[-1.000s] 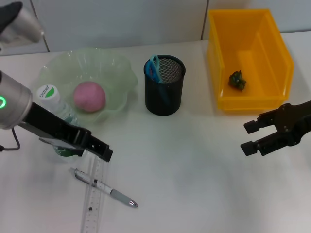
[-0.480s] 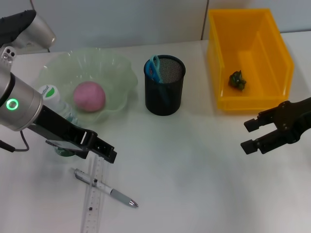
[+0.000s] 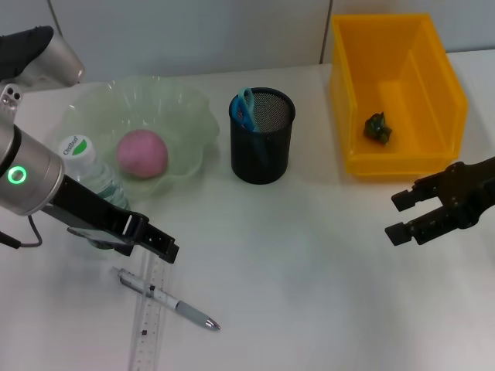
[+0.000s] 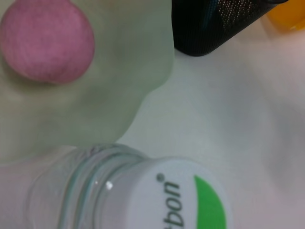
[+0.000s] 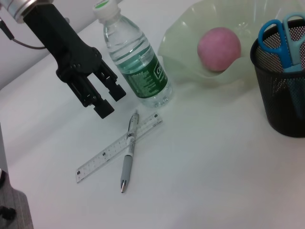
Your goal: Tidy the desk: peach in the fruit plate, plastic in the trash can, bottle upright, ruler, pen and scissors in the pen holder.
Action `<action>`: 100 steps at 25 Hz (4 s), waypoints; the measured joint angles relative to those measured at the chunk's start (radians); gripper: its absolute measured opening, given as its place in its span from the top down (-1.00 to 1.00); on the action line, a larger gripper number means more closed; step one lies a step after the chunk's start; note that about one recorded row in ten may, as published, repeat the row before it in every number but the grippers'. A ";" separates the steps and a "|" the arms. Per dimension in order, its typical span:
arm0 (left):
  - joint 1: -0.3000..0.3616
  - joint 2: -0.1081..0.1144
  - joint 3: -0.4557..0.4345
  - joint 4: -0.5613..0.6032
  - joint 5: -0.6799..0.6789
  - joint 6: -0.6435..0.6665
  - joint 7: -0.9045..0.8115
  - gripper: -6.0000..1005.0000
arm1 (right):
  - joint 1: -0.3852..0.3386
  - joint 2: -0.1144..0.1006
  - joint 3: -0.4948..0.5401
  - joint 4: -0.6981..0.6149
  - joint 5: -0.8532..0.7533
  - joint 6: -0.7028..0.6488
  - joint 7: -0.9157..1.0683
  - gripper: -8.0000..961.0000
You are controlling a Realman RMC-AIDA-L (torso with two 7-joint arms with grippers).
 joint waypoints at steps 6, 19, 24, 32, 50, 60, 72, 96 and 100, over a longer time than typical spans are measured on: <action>0.013 0.002 0.021 -0.018 0.001 -0.026 0.034 -0.56 | -0.004 0.000 0.000 0.000 -0.001 0.008 0.020 -0.75; 0.018 0.002 0.037 -0.062 -0.006 -0.083 0.064 -0.54 | -0.006 0.006 0.001 0.000 -0.001 0.013 0.025 -0.75; 0.021 0.000 0.058 -0.073 -0.008 -0.102 0.072 -0.49 | -0.004 0.006 0.001 0.000 -0.001 0.018 0.033 -0.75; 0.023 -0.003 0.108 -0.094 -0.007 -0.152 0.072 -0.44 | -0.003 0.008 0.000 0.001 -0.001 0.028 0.045 -0.75; 0.028 -0.003 0.222 -0.051 -0.008 -0.167 0.034 -0.44 | -0.008 0.009 0.000 0.011 -0.001 0.050 0.065 -0.75; 0.020 -0.004 0.271 -0.034 -0.002 -0.186 -0.006 -0.44 | -0.011 0.011 0.000 0.011 -0.002 0.060 0.065 -0.75; 0.027 -0.003 0.257 -0.072 0.016 -0.210 -0.006 -0.44 | -0.010 0.011 -0.005 0.012 -0.002 0.063 0.061 -0.75; 0.034 -0.003 0.291 -0.125 0.044 -0.302 -0.003 -0.44 | -0.019 0.012 0.000 0.012 -0.002 0.064 0.091 -0.75; 0.037 -0.003 0.296 -0.126 0.044 -0.309 -0.001 -0.44 | -0.022 0.012 0.001 0.012 -0.002 0.064 0.097 -0.75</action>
